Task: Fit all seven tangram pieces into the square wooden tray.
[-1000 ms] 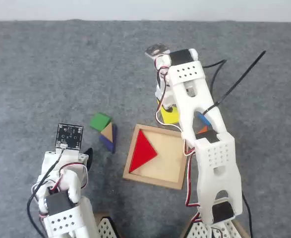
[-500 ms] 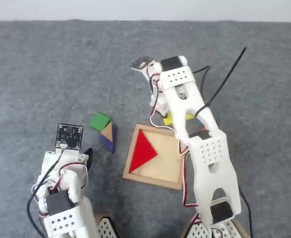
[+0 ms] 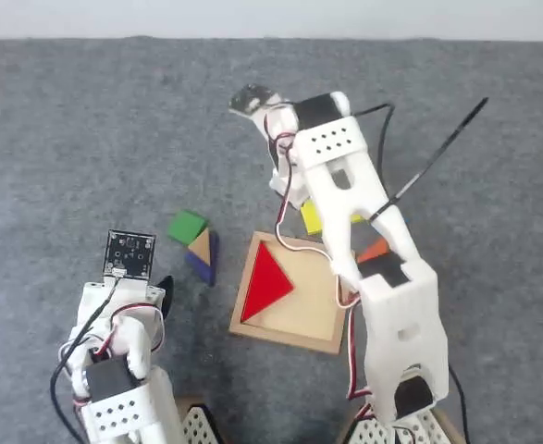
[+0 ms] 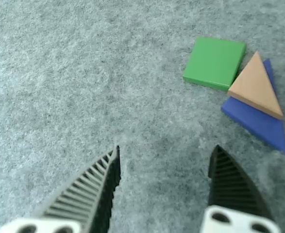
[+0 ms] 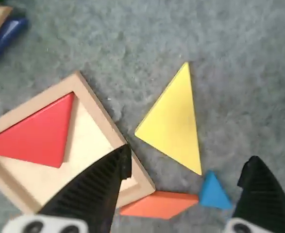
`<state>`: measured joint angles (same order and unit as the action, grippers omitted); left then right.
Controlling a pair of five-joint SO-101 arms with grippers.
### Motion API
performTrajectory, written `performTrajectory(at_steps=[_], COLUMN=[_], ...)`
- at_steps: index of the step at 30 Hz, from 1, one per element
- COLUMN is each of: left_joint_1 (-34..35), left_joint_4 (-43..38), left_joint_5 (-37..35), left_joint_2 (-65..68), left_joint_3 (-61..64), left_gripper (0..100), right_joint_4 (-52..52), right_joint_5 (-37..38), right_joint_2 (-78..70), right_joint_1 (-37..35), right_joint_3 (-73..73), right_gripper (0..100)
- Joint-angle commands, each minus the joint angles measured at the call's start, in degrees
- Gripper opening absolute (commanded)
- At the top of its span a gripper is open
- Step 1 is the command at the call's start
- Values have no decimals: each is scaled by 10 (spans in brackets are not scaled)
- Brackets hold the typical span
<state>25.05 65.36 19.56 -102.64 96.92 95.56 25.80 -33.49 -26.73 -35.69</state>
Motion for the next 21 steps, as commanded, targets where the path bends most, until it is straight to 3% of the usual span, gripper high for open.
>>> performTrajectory(at_steps=[1, 8, 21], left_joint_1=[-1, -1, -1], left_joint_4=[-2, -2, -2], left_joint_5=[6, 6, 6], left_joint_2=[3, 3, 3], left_joint_3=[-4, -4, -4], left_gripper=[281, 281, 281], right_joint_4=[-83, -287, -289], right_joint_5=[-7, 51, 68], right_joint_2=[95, 225, 95], right_joint_1=[-7, 19, 35], right_joint_3=[116, 411, 331], right_gripper=[351, 352, 355])
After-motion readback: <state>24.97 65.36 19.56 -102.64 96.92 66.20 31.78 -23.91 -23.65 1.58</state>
